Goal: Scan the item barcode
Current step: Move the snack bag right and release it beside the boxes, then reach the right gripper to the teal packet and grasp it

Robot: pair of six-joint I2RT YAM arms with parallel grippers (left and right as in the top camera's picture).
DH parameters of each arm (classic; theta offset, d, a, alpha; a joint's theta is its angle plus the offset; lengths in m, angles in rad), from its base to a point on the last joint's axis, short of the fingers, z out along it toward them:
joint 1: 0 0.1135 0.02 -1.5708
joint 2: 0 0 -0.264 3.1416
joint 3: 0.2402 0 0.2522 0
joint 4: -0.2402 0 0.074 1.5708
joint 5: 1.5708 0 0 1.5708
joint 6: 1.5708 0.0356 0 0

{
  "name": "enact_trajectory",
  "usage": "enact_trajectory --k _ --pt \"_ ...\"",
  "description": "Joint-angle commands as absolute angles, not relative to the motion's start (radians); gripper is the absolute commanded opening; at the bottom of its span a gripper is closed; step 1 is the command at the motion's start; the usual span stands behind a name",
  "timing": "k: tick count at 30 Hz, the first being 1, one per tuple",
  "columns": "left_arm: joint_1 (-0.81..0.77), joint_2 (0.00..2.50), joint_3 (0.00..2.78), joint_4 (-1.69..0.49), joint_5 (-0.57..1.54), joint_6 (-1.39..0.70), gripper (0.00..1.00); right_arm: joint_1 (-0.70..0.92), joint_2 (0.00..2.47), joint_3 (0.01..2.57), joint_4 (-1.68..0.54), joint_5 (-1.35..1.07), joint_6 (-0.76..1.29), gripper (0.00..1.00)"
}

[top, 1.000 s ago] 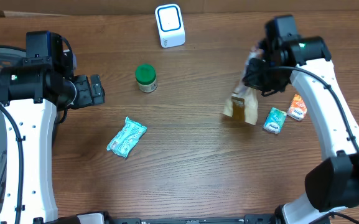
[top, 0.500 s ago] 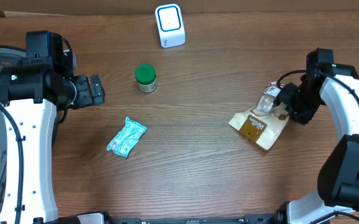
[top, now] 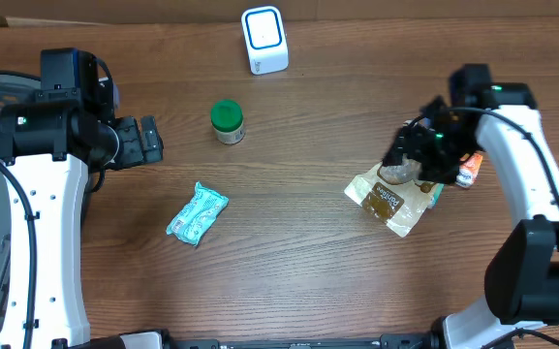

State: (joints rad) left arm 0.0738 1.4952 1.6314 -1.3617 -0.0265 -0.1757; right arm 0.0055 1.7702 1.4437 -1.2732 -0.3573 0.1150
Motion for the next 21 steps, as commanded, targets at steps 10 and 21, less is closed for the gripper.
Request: enact_trajectory --k 10,21 --pt "0.078 1.499 1.64 -1.36 -0.018 -0.168 0.99 0.463 1.818 1.458 -0.814 -0.491 0.134 0.8" --pt "0.078 1.499 1.64 -1.36 -0.018 -0.168 1.0 0.7 2.035 1.458 -0.502 -0.488 0.21 0.77"
